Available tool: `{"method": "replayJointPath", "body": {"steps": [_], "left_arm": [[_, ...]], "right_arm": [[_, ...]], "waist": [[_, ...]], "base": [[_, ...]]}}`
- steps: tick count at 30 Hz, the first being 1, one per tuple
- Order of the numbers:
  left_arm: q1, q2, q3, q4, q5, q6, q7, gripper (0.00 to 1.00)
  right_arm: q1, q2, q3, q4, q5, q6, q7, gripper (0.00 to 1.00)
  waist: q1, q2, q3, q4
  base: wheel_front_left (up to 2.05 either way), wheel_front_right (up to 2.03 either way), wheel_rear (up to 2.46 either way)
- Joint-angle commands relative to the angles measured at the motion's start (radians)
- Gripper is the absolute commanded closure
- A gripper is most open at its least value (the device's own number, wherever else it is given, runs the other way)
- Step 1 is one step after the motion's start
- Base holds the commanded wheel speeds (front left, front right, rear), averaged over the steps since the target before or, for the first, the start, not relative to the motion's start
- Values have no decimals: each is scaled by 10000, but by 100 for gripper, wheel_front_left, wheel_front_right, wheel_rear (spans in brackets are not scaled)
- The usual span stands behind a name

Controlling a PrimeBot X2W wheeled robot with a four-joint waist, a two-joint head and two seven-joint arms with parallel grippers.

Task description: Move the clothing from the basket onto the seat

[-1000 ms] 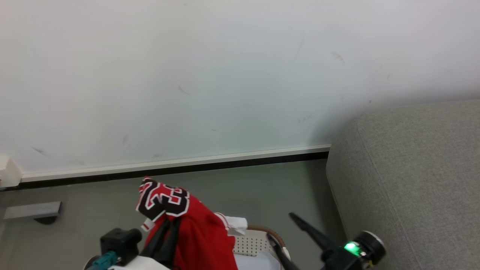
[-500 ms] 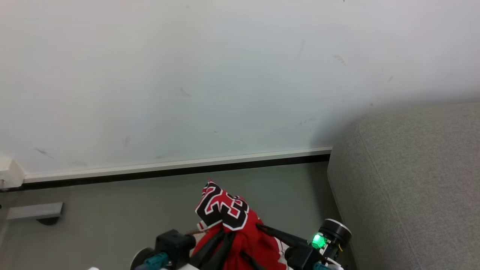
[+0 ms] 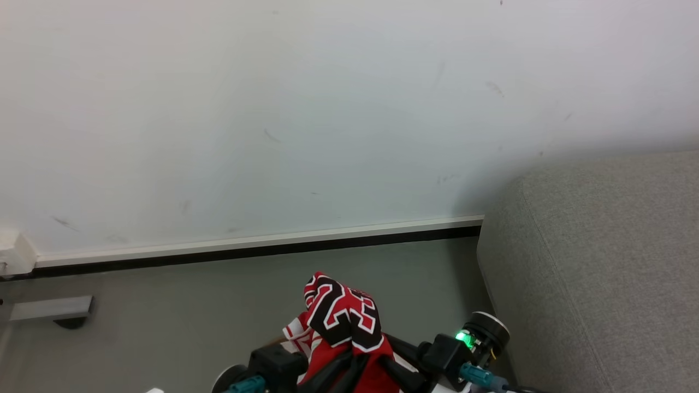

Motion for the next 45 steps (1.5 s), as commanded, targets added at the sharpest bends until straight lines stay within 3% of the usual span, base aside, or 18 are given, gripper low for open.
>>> {"method": "replayJointPath", "body": {"steps": [1, 5, 6, 7, 8, 9, 18, 35, 45], "left_arm": [[-25, 111, 30, 68, 51, 69, 3, 100], [-70, 220, 103, 188, 268, 170, -201, 98], [-92, 240, 117, 222, 326, 204, -300, 72], [-109, 257, 118, 265, 396, 225, -381, 53], [-111, 257, 114, 332, 436, 241, -446, 21], [-119, 262, 96, 401, 463, 233, -517, 0], [-299, 227, -39, 1030, 727, 221, -1148, 0], [-776, 37, -293, 1794, 850, 99, -1925, 0], [-1015, 4, -364, 1919, 851, 109, -2150, 0]], "right_arm": [[-7, -86, -141, -85, 145, -23, -8, 100], [152, -218, -439, -147, 306, -23, -6, 100], [192, -248, -550, -160, 326, -23, -8, 100], [217, -304, -640, -171, 309, -23, -6, 100], [250, -338, -727, -191, 319, -23, -6, 100], [282, -356, -814, -233, 347, -23, -6, 100], [555, -705, -2099, -705, 93, -23, -6, 100], [1290, -1114, -4060, -1539, -653, -23, -5, 100], [1389, -1111, -4607, -1806, -849, -23, -6, 100]], "waist": [[-1, -1, 1, -22], [-1, -1, 8, -97], [-1, -1, 11, -117], [-1, -1, 18, -141], [-1, -1, 25, -174], [-1, -1, 33, -210], [-1, -1, 209, -877], [-1, -1, 775, -3257], [-1, -1, 1090, -3437]], "base": [[0, 0, 0], [0, 0, 0], [0, 0, 0], [0, 0, 0], [0, 0, 0], [0, 0, 0], [0, 0, 0], [0, 0, 0], [0, 0, 0]]}}
